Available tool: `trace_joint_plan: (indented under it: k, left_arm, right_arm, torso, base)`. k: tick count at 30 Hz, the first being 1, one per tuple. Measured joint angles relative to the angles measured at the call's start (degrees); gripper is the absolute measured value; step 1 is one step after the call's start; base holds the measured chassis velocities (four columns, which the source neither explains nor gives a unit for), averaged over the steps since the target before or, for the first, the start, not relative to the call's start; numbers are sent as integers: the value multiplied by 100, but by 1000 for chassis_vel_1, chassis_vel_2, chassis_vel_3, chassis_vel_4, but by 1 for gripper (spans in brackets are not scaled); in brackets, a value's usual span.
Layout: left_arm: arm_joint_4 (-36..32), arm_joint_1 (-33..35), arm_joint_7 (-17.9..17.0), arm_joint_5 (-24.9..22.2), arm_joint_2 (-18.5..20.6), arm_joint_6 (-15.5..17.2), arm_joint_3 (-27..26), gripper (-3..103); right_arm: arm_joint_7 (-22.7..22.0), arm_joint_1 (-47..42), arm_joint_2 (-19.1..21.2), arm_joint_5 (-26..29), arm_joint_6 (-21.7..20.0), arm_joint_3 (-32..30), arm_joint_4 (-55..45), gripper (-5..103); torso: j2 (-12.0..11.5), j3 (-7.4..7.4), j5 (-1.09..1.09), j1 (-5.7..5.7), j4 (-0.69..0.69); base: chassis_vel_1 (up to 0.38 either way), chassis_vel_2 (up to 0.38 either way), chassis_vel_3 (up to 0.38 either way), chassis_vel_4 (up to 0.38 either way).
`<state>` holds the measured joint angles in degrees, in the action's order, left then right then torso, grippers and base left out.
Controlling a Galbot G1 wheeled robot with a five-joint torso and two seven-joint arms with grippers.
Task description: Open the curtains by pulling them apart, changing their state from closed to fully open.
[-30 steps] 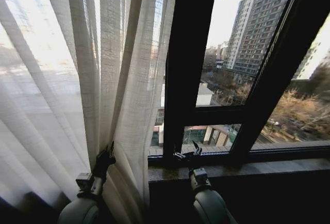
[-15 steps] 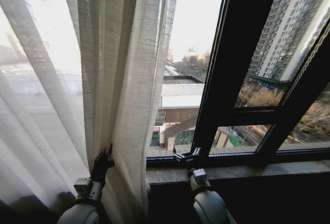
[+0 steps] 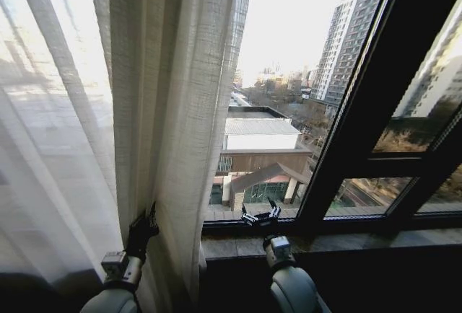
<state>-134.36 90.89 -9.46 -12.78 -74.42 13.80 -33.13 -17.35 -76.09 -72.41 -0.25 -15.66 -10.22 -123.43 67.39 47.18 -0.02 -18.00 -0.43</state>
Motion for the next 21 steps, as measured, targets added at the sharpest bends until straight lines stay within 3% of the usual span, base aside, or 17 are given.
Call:
trace_joint_plan:
  k: [3, 13, 16, 19, 21]
  left_arm:
    - [-14, 17, 9, -15, 15, -18, -38, 0]
    - [117, -142, 26, -182, 14, -65, -323, 0]
    - [289, -314, 27, -362, -27, -69, -536, 0]
    - [635, -507, -29, -676, -37, -34, -1272, 0]
    - [718, -522, -40, -730, -17, -34, -1463, 0]
  right_arm:
    - [0, -2, -26, -1, 0, -12, 19, 100]
    - [18, 5, -86, -43, 3, 126, 77, 100]
    - [21, 3, -63, -48, 7, 143, 74, 100]
    - [22, -50, 13, -52, 20, 151, 11, 100]
    - [23, -61, 34, -52, 24, 146, -4, 100]
  torso:
    - [-1, 1, 9, 1, -4]
    - [0, 0, -1, 0, 0]
    - [0, 0, 1, 1, -1]
    - [-1, 1, 4, 1, -3]
    - [-1, 1, 5, 0, -3]
  base:
    - [-20, -20, 16, 9]
    - [-24, -18, 26, 17]
    - [0, 0, 0, 0]
    - [0, 0, 0, 0]
    - [0, 0, 0, 0]
